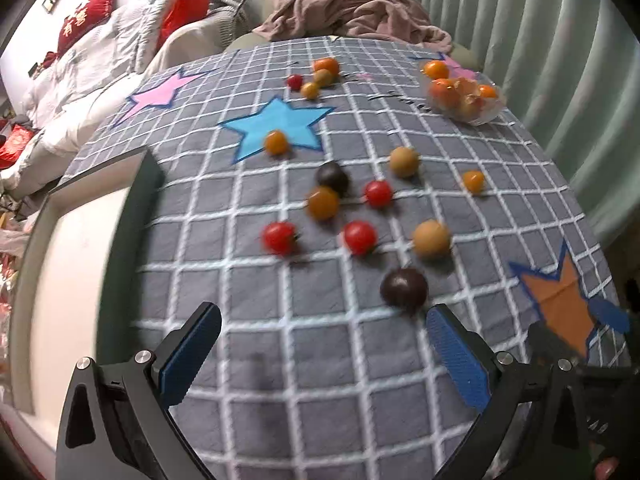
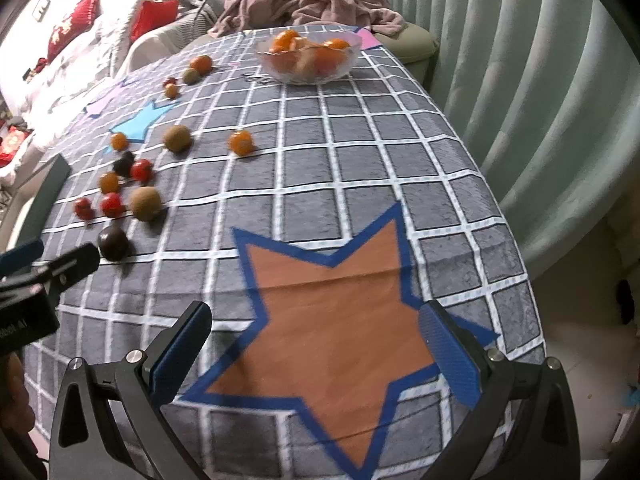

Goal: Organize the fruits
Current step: 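Move both tools over the scattered cherry tomatoes on the tablecloth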

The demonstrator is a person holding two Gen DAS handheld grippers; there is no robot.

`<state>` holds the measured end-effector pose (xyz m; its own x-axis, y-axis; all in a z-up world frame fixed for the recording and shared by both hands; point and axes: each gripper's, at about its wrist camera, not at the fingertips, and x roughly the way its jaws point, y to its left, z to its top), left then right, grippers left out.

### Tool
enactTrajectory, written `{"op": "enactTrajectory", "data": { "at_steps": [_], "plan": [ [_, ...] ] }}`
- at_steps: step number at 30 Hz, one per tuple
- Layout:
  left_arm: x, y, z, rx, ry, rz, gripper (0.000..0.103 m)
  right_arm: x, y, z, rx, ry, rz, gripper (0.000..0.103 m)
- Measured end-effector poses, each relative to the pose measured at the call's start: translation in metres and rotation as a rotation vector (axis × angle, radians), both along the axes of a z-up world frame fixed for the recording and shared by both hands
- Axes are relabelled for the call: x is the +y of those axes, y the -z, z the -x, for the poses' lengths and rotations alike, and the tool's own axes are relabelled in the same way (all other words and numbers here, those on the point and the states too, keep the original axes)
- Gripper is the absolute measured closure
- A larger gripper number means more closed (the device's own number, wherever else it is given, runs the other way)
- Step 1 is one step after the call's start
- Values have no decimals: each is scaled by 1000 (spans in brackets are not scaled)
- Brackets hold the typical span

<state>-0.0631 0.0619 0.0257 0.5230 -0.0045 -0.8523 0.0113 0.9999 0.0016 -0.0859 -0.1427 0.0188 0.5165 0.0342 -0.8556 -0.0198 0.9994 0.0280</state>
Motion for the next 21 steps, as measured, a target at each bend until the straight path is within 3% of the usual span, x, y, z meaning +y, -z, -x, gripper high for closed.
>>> {"op": "enactTrajectory", "data": {
  "at_steps": [21],
  "plan": [
    [40,-17,57,23,-15,-6,0,49,-41,21,14,-117,-101,0]
  ]
}}
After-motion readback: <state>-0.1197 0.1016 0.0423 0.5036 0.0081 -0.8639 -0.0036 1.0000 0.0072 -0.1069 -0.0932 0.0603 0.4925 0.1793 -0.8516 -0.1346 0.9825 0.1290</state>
